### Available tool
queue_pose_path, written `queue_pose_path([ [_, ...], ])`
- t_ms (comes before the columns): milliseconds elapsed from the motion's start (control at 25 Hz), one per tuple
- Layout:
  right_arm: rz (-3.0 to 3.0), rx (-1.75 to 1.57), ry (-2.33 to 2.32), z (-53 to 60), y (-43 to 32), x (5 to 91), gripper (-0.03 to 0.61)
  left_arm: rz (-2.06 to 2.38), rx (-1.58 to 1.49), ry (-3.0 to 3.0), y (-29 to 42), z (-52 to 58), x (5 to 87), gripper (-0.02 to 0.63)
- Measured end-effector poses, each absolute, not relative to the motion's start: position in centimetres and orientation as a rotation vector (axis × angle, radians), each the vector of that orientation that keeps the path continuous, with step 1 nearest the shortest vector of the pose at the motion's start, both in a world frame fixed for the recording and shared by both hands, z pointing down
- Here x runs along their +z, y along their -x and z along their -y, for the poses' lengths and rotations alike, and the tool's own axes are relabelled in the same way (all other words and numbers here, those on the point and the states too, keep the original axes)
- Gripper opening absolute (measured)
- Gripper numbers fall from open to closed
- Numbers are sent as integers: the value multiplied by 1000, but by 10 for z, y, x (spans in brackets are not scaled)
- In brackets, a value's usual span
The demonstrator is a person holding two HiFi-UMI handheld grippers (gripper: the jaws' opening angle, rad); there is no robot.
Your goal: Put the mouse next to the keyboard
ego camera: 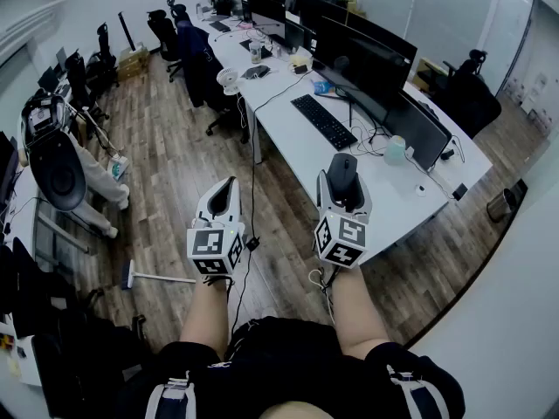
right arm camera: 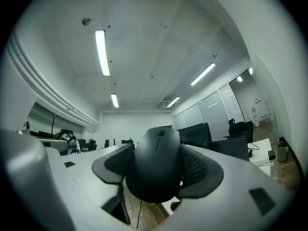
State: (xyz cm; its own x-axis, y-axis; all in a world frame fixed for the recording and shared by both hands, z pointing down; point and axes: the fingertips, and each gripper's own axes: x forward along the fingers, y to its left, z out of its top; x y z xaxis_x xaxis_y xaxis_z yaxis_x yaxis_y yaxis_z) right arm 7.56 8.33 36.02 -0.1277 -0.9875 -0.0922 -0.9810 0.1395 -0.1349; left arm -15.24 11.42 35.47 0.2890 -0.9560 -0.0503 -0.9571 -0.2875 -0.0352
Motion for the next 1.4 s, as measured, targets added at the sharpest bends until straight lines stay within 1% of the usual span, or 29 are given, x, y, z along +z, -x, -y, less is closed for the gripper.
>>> queue_pose_path([
  [560,-2206,-70,1964,-72,-69,361,330,-1817,30,2500,155,-102,362,12],
  [1120,-2141,-33,2012,-44,-30,359,330,-1753,79,2552,198,-63,368,12],
  [1400,-2116,-40,2040,-28,-26,366,330,-1729,77,2583,204,-45,377,12],
])
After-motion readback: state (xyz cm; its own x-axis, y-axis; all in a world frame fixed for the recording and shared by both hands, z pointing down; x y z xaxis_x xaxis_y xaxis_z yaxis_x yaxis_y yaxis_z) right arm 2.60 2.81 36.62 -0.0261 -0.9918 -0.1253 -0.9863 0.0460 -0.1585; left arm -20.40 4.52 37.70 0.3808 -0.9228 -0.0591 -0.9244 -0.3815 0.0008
